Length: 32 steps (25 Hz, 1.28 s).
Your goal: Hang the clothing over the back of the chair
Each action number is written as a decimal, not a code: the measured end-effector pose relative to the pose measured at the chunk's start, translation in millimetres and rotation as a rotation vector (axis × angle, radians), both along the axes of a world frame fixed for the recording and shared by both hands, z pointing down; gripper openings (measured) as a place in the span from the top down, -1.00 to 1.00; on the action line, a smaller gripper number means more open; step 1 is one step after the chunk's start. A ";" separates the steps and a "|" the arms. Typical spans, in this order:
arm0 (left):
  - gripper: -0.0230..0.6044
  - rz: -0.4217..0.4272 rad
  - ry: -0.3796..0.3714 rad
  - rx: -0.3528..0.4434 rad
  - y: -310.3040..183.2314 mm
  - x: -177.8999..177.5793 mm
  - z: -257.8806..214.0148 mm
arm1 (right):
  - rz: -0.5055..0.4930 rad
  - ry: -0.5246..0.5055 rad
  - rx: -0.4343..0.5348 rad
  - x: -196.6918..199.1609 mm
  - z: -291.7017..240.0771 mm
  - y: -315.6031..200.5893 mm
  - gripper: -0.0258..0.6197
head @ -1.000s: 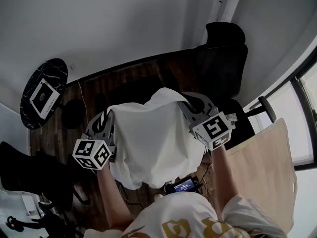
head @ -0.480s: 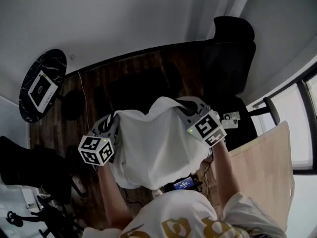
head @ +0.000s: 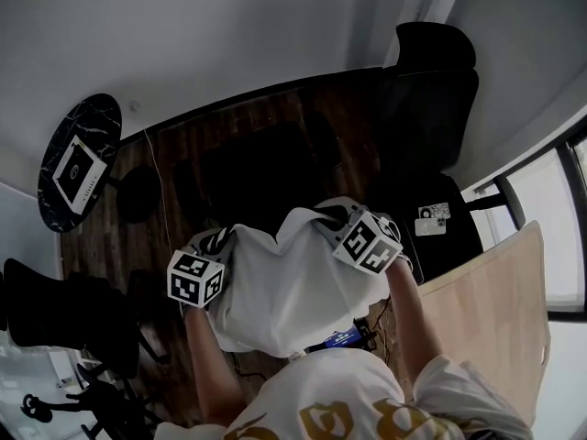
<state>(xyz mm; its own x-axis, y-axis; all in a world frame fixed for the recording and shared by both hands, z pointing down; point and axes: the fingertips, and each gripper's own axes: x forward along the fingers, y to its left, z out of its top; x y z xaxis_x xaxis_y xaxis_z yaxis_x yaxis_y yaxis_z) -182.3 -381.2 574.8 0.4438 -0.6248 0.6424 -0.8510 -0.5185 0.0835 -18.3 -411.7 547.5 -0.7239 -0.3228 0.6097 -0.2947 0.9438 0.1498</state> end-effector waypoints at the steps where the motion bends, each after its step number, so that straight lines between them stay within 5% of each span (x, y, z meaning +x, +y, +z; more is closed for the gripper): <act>1: 0.83 0.023 -0.013 -0.027 2.3 2.1 6.7 | -0.019 0.017 -0.017 -1.1 5.3 2.2 0.81; 8: 0.83 0.245 -0.079 -0.156 20.9 29.3 41.2 | -0.156 0.088 -0.147 -13.4 30.3 21.8 0.79; 14: 0.83 0.321 -0.091 -0.270 33.8 37.6 60.1 | -0.255 0.210 -0.268 -13.9 53.7 39.8 0.79; 24: 0.70 0.304 -0.083 -0.324 41.7 31.2 65.7 | -0.213 0.221 -0.374 -5.9 67.4 40.8 0.53; 32: 0.33 0.248 -0.009 -0.374 49.0 14.5 59.7 | -0.208 0.212 -0.356 3.7 49.6 39.8 0.42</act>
